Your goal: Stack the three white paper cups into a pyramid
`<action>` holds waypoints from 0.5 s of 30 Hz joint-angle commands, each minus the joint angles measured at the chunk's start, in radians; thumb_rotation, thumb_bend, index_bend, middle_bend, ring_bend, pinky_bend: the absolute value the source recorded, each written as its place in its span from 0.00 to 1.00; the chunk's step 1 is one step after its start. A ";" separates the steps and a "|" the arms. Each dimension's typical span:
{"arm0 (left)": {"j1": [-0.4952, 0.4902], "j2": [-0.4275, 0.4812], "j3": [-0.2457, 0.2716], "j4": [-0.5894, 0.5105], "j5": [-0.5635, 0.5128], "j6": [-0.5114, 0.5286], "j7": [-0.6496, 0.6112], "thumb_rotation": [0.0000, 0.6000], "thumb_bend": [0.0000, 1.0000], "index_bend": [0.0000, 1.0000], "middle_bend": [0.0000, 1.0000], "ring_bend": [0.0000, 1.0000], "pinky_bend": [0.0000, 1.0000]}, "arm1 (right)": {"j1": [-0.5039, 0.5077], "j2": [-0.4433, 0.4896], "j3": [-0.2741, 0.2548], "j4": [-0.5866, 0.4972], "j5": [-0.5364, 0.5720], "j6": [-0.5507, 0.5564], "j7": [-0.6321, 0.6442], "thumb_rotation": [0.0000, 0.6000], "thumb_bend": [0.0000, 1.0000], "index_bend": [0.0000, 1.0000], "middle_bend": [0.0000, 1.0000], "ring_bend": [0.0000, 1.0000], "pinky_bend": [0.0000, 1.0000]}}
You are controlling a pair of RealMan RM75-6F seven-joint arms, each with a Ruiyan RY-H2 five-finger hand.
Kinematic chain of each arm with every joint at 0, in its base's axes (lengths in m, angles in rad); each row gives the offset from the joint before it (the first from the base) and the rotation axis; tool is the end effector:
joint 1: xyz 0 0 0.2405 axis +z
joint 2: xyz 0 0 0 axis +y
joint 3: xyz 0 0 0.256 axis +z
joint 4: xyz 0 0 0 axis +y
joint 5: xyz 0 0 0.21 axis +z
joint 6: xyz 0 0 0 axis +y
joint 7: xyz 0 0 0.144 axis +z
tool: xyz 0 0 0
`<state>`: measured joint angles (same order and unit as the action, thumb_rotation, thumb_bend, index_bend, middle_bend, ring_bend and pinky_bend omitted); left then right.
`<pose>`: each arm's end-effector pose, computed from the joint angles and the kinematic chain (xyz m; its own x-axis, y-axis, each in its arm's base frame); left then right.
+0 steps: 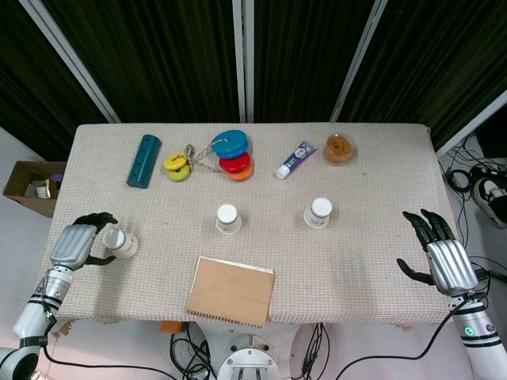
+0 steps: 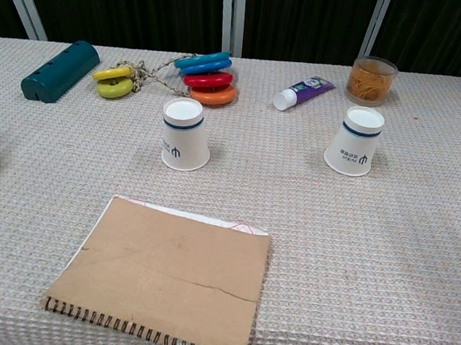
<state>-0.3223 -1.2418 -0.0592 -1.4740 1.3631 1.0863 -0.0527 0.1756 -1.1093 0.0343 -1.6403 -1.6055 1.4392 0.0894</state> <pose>-0.3141 0.2532 0.0892 0.3501 0.2949 0.8891 0.9358 -0.0675 -0.3461 -0.2788 -0.2022 0.1456 0.3136 -0.0460 0.9484 -0.9341 -0.1944 0.2994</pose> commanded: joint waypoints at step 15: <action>-0.057 0.019 -0.019 -0.014 -0.054 -0.068 0.042 1.00 0.31 0.46 0.46 0.40 0.48 | -0.003 -0.003 -0.004 0.004 -0.009 0.006 0.005 1.00 0.20 0.09 0.17 0.03 0.13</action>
<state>-0.3742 -1.2270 -0.0754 -1.4805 1.3031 1.0149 -0.0153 0.1724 -1.1125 0.0301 -1.6365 -1.6140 1.4453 0.0946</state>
